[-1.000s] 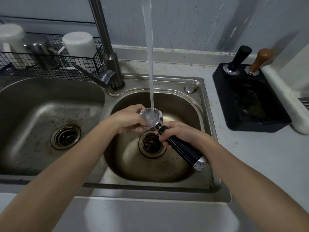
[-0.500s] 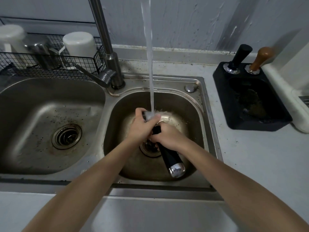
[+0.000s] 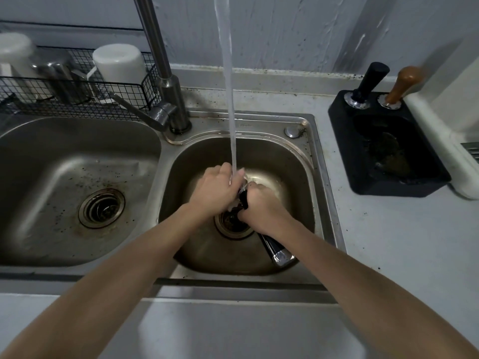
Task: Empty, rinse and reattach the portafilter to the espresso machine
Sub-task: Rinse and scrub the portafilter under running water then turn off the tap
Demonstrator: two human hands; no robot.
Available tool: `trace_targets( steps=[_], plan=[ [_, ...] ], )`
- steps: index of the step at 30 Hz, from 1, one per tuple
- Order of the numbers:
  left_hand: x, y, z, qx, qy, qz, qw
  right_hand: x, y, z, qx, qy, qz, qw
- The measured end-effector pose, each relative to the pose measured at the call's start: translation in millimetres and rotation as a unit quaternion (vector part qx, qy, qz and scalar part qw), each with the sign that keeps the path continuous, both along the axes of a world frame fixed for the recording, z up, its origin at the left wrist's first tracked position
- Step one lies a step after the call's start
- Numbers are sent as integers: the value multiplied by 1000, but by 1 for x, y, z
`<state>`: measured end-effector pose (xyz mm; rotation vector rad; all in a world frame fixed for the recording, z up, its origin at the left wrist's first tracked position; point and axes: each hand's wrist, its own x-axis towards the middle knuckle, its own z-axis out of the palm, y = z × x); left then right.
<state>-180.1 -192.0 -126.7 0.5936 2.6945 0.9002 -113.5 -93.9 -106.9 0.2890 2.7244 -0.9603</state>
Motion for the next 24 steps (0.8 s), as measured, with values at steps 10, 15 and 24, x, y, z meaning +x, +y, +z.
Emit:
trace_targets(
  steps=[10, 15, 24],
  plan=[
    [-9, -15, 1, 85, -154, 24, 984, -17, -6, 10, 52, -28, 95, 994],
    [-10, -29, -3, 117, -168, 17, 979, -27, -9, 12, 63, -60, 75, 993],
    [-10, 0, -4, 160, -211, 175, 948, -14, -16, 9, 195, -14, 91, 977]
  ],
)
